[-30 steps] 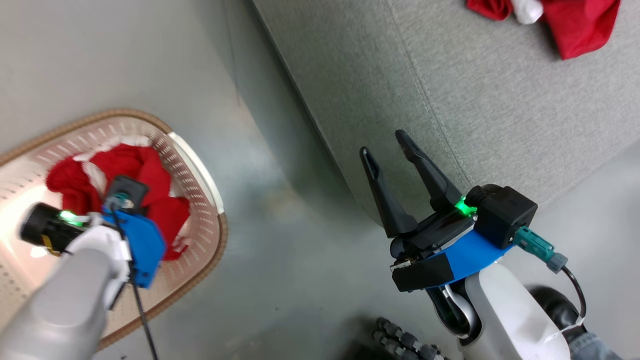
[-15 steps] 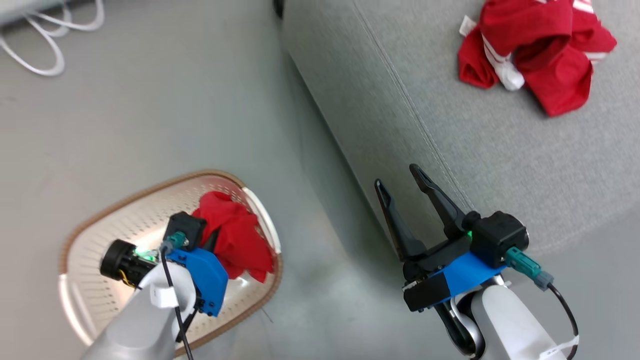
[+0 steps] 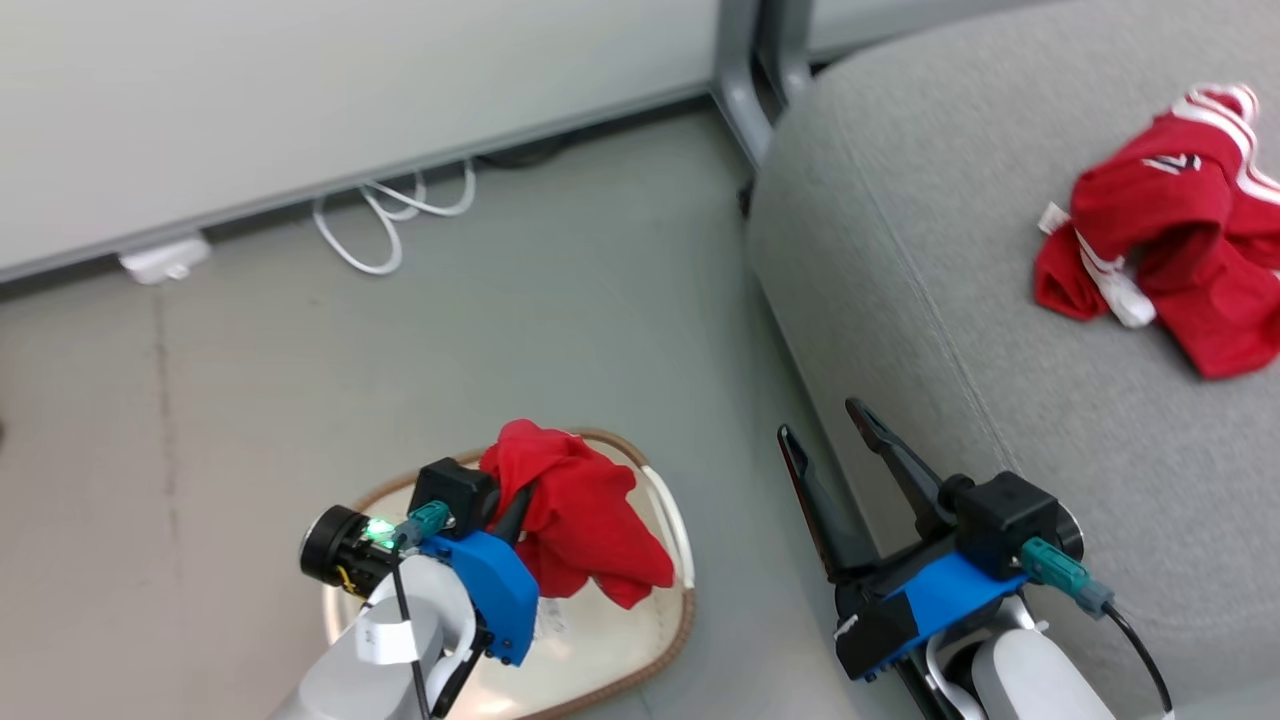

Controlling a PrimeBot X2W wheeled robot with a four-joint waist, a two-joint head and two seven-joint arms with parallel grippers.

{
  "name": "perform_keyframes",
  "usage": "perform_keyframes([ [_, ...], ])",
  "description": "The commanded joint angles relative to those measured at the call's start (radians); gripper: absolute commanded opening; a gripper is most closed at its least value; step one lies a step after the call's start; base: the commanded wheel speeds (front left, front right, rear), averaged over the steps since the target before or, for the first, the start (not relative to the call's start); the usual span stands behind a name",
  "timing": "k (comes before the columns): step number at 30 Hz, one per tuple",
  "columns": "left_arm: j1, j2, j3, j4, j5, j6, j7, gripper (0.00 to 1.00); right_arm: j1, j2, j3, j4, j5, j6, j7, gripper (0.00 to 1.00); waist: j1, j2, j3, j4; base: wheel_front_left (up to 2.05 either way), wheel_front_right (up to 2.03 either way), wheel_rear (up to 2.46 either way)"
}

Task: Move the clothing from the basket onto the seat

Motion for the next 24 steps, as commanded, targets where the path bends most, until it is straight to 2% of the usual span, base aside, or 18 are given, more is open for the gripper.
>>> perform_keyframes([
  [1,0.015,-0.006,-0.001,-0.011,0.001,-0.003,-0.007,0.00,0.023,-0.008,-0.003,-0.008,-0.004,0.000,0.008,1.00,0.0002,-0.0001,-0.080,0.079,0.00,0.00,0.00],
  [12,0.007,-0.042,-0.006,-0.084,0.015,-0.012,-0.008,0.00,0.112,-0.007,-0.025,-0.044,-0.001,0.000,0.059,1.00,0.0002,-0.0001,-0.189,0.185,0.00,0.00,0.00],
  [24,-0.075,-0.082,-0.068,-0.115,-0.022,-0.016,0.024,0.00,0.147,0.004,-0.008,-0.039,0.010,0.000,0.070,1.00,0.0002,-0.0001,-0.247,0.212,0.00,0.00,0.00],
])
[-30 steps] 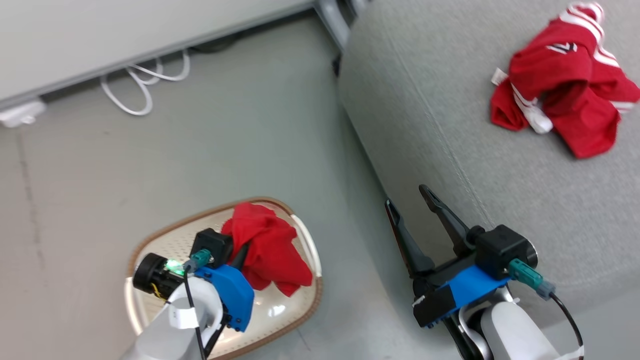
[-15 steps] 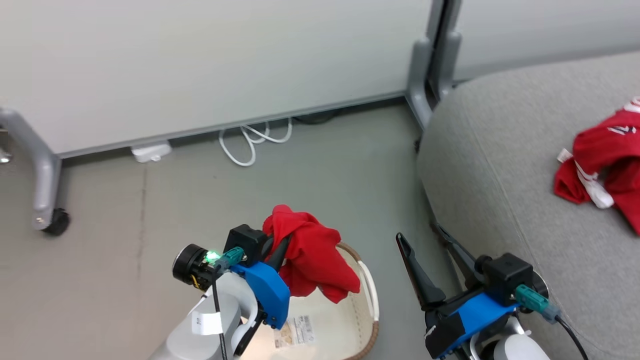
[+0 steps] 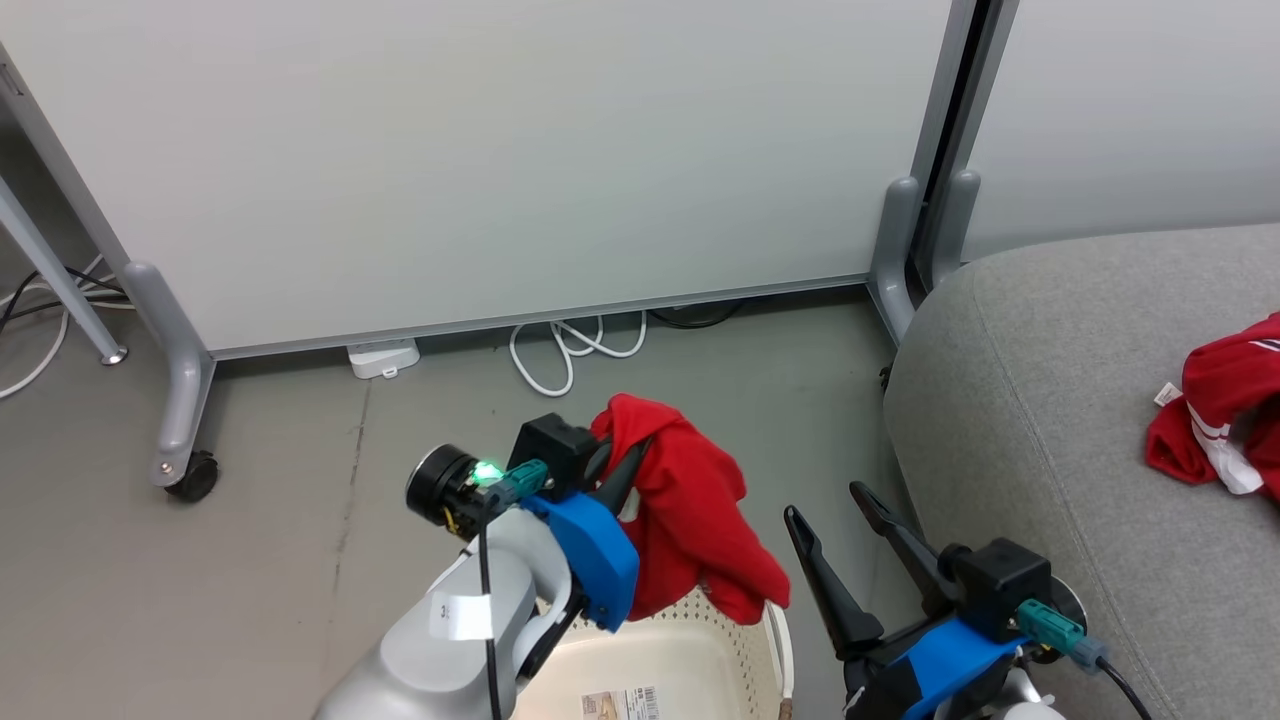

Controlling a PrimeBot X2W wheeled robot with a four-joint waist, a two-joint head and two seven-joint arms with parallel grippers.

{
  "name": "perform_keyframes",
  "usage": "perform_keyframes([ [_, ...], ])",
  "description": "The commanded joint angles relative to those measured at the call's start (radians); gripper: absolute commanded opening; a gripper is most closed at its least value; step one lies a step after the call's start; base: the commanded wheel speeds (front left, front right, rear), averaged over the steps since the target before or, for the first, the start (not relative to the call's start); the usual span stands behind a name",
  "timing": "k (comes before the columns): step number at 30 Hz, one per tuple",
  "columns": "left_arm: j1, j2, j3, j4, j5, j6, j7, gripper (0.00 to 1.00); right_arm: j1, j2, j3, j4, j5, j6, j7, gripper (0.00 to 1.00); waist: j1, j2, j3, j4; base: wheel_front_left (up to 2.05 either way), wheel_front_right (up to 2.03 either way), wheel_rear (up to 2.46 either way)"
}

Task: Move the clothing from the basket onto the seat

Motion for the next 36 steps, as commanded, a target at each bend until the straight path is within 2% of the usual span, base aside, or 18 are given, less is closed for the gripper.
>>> perform_keyframes([
  [1,-0.025,-0.003,-0.010,-0.012,-0.011,-0.001,0.006,0.00,0.016,0.003,0.003,0.002,0.003,0.000,0.001,1.00,0.0001,-0.0001,-0.005,0.003,0.00,0.00,0.00],
  [27,-0.062,-0.018,-0.075,-0.099,-0.094,0.009,0.051,0.00,0.026,0.006,0.014,0.012,-0.011,0.000,0.020,1.00,0.0001,-0.0001,-0.008,0.003,0.00,0.00,0.00],
  [36,-0.067,-0.018,-0.093,-0.105,-0.107,0.013,0.055,0.00,-0.080,-0.001,0.062,0.113,-0.021,0.000,0.015,1.00,0.0001,-0.0001,0.001,0.004,0.00,0.00,0.00],
])
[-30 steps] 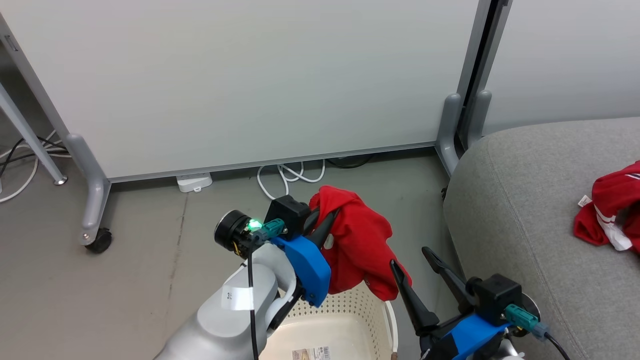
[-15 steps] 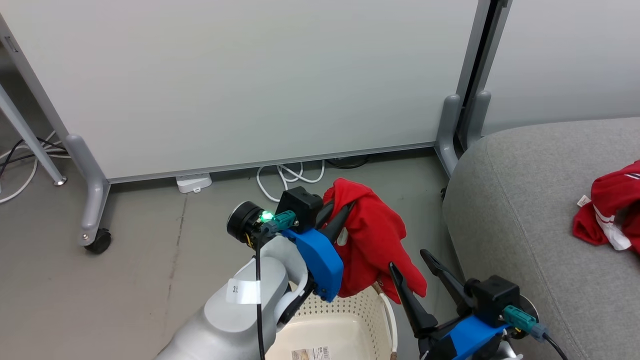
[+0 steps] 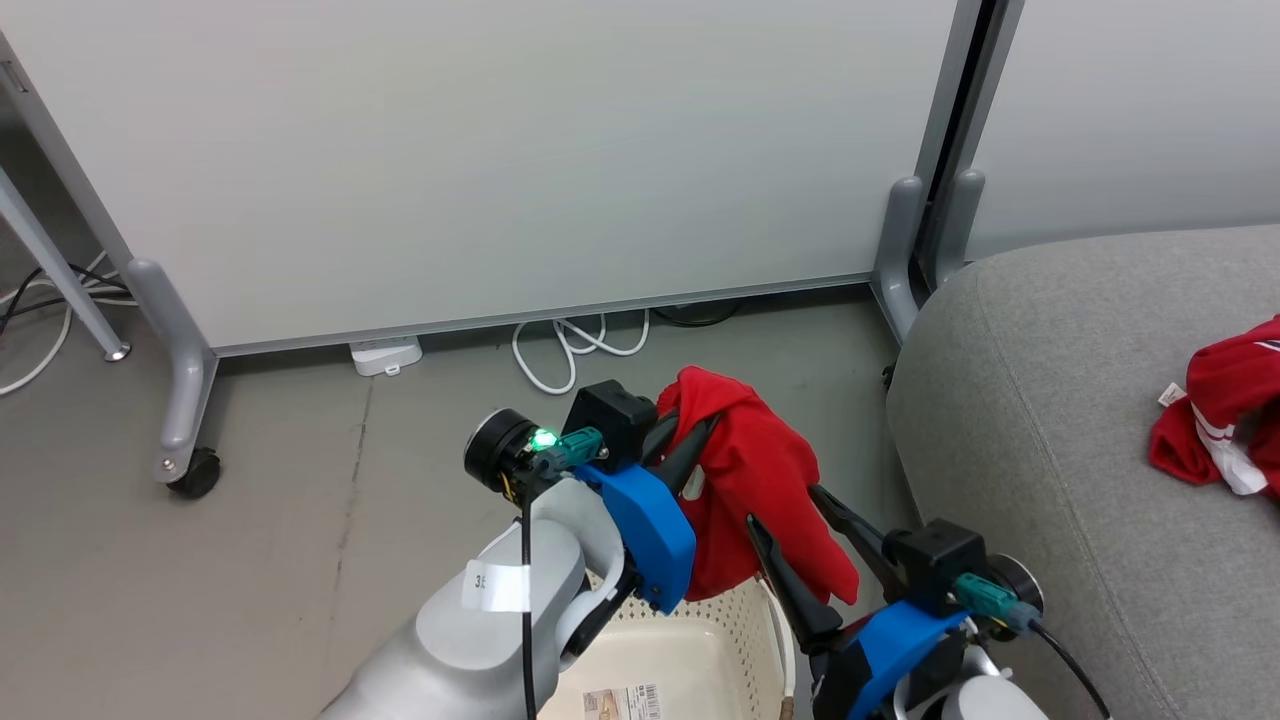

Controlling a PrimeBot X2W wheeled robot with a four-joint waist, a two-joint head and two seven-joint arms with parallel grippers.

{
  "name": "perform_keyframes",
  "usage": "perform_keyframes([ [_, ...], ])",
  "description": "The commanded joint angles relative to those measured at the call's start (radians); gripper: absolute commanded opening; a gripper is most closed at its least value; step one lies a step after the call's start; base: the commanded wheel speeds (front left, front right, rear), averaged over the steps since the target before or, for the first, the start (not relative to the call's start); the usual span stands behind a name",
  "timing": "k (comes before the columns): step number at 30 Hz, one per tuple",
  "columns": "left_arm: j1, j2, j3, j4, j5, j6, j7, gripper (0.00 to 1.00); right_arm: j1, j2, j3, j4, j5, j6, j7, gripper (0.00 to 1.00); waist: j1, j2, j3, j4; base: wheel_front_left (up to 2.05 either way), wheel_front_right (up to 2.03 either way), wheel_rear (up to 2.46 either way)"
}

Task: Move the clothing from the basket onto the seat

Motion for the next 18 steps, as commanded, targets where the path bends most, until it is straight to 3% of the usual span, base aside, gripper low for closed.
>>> perform_keyframes([
  [1,-0.009,-0.001,-0.002,-0.003,-0.003,0.007,0.001,0.00,-0.023,-0.002,0.005,0.019,-0.005,0.000,-0.007,1.00,0.0000,-0.0001,0.001,-0.001,0.00,0.00,0.00],
  [11,-0.016,0.000,-0.035,-0.023,-0.021,0.006,0.011,0.00,-0.193,0.005,0.056,0.261,-0.042,0.000,-0.035,1.00,0.0000,-0.0001,0.011,0.019,0.00,0.00,0.00],
  [18,-0.019,-0.001,-0.062,-0.037,-0.036,0.006,0.019,0.00,-0.280,0.010,0.072,0.424,-0.005,0.000,-0.075,1.00,0.0000,-0.0001,0.014,0.031,0.00,0.00,0.00],
])
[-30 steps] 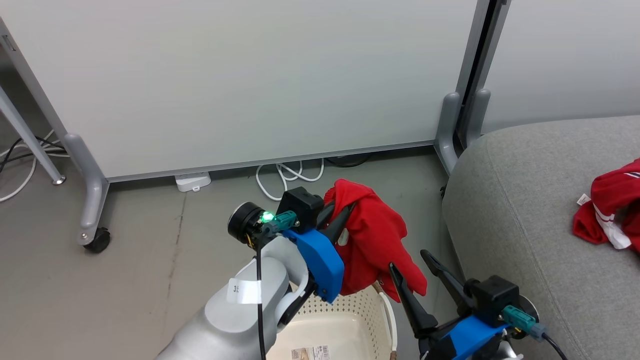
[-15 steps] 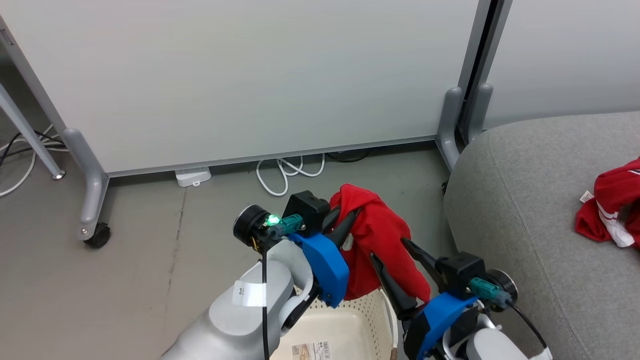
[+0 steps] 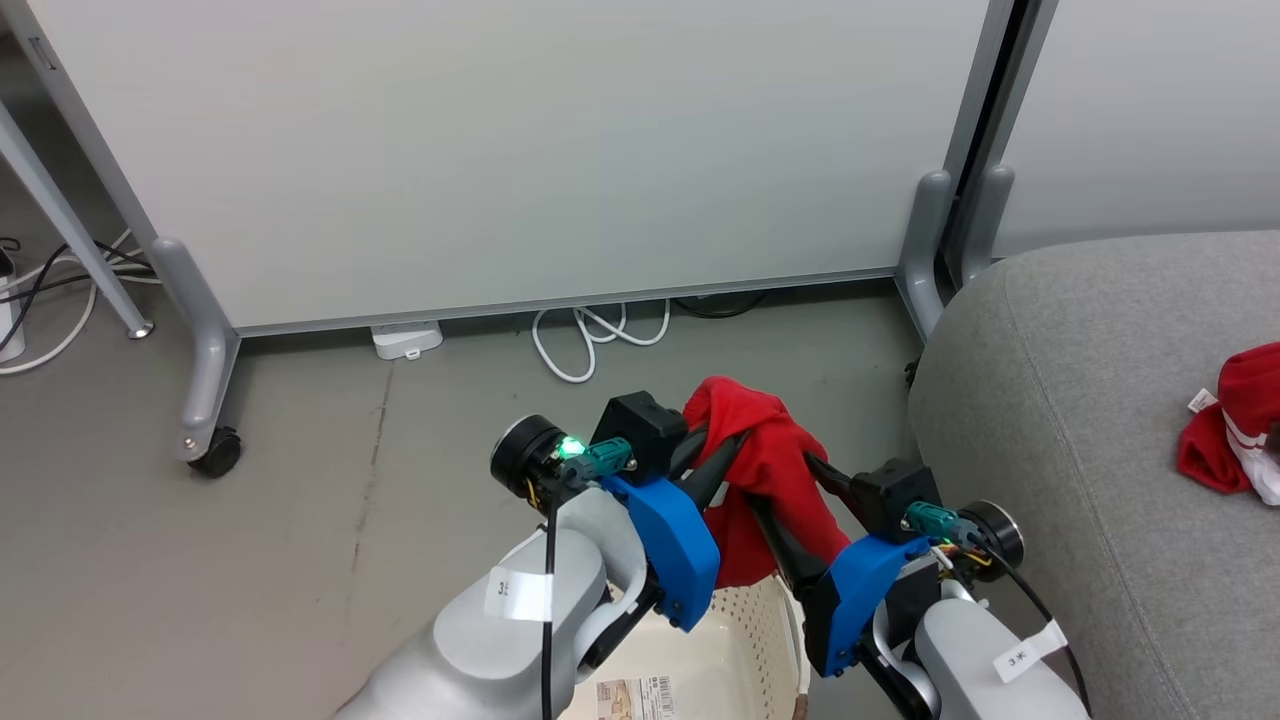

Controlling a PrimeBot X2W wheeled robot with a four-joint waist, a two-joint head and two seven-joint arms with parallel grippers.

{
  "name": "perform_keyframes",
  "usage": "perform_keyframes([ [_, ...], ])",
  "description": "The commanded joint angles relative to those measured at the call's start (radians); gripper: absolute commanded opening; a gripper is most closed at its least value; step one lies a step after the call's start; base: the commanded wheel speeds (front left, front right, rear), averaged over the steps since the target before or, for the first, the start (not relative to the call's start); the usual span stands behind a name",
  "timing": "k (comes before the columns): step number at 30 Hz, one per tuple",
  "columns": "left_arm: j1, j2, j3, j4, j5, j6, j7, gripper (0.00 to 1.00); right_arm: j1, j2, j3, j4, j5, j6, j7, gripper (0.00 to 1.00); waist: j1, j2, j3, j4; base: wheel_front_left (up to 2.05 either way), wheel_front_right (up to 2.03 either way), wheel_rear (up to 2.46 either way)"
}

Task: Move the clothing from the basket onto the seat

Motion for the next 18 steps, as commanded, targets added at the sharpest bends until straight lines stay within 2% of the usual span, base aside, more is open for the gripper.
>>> perform_keyframes([
  [1,-0.014,0.000,-0.004,-0.005,-0.007,0.003,0.001,0.00,-0.023,0.003,0.013,0.016,0.024,0.000,-0.010,1.00,-0.0001,-0.0001,0.000,0.002,0.00,0.00,0.00],
  [6,-0.019,0.000,-0.025,-0.012,-0.019,0.002,0.004,0.00,-0.092,0.002,0.087,0.105,0.132,0.000,-0.037,1.00,-0.0001,-0.0001,0.001,0.007,0.00,0.00,0.00],
  [15,-0.031,0.000,-0.044,-0.005,-0.032,0.006,-0.002,0.00,-0.147,0.002,0.170,0.196,0.224,0.000,-0.075,1.00,-0.0001,-0.0001,0.002,0.008,0.00,0.00,0.00],
  [16,-0.032,0.000,-0.045,-0.004,-0.032,0.006,-0.003,0.00,-0.149,0.002,0.180,0.203,0.237,0.000,-0.077,0.47,-0.0001,-0.0001,0.002,0.007,0.00,0.00,0.00],
  [17,-0.033,0.000,-0.046,-0.003,-0.034,0.006,-0.004,0.00,-0.152,0.002,0.188,0.209,0.248,0.000,-0.079,0.00,-0.0001,-0.0001,0.002,0.006,0.00,0.00,0.00],
  [18,-0.034,0.000,-0.047,-0.002,-0.036,0.007,-0.005,0.00,-0.157,0.002,0.196,0.214,0.257,0.000,-0.082,0.00,-0.0001,-0.0001,0.002,0.006,0.00,0.00,0.00],
])
